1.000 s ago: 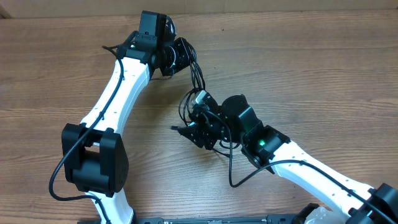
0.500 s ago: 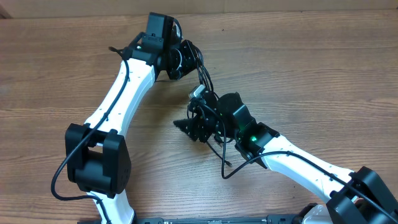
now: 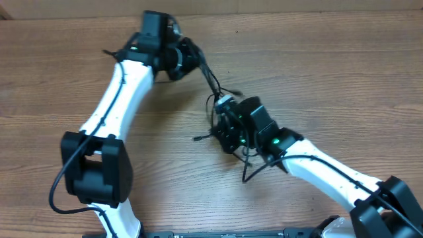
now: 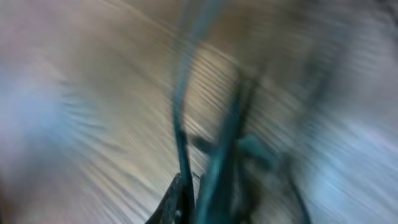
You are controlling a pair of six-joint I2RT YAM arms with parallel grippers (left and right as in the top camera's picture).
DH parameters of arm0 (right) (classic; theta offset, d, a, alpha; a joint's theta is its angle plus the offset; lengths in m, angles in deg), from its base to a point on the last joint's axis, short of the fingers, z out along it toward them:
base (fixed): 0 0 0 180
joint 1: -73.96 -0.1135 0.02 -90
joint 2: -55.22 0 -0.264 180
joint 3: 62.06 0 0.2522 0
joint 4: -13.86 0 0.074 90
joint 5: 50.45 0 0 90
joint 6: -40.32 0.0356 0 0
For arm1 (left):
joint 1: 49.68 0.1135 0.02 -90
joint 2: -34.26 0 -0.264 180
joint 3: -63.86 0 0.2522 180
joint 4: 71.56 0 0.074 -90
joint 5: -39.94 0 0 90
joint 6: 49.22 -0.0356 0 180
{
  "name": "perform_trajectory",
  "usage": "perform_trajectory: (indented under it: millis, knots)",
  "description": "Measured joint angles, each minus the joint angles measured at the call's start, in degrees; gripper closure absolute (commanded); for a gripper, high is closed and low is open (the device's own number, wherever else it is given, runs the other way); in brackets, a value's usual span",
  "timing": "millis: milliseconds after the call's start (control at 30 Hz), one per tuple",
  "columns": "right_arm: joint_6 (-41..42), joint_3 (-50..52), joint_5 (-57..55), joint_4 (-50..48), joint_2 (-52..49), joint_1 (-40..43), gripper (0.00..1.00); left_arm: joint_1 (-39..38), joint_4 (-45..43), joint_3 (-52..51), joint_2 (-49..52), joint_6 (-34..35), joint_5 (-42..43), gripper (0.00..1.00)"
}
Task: Untangle cables
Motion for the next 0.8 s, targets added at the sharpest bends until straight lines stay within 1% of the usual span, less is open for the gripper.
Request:
perform_trajectory:
  millis: [33, 67, 167, 267, 367, 500, 633, 700, 767, 800]
  knots:
    - [1.8, -0.1, -2.6, 4.3, 1.0, 2.8, 0.96, 1.8, 0.6, 0.0, 0.0, -0.1, 0.3, 0.96]
    - [2.3, -0.1, -3.3, 5.2, 1.2, 3.5, 0.96, 4.2, 1.1, 0.0, 0.0, -0.2, 0.8, 0.96]
    - [6.1, -1.0, -6.5, 9.1, 2.1, 9.9, 0.96, 9.4, 2.2, 0.0, 0.0, -0.4, 3.6, 0.96]
    - [9.1, -1.2, -9.6, 13.9, 2.6, 16.6, 0.96, 14.1, 1.6, 0.4, 0.0, -0.4, 5.5, 0.96]
    - [12.0, 0.1, -11.9, 15.8, 2.3, 24.1, 0.96, 19.5, 3.3, 1.1, -0.4, -0.7, 6.0, 0.96]
    - [13.6, 0.3, -11.0, 15.7, 2.3, 29.7, 0.96, 22.8, 6.8, 1.3, -0.7, -3.4, 6.0, 0.96]
    - [13.5, 0.3, -7.1, 15.8, 2.3, 30.9, 0.96, 21.8, 9.4, 1.3, -0.7, -6.4, 6.0, 0.96]
    - [14.5, 0.3, -6.8, 15.8, 2.3, 30.9, 0.85, 20.8, 9.7, 1.3, -0.7, -8.4, 6.3, 0.96]
    - [16.9, 0.3, -7.1, 15.8, 2.3, 30.9, 0.5, 19.6, 9.2, 1.3, -0.7, -12.1, 8.1, 0.96]
    - [17.8, 0.3, -7.1, 15.7, 2.3, 30.9, 0.42, 19.0, 8.5, 1.3, -0.7, -14.4, 9.8, 0.96]
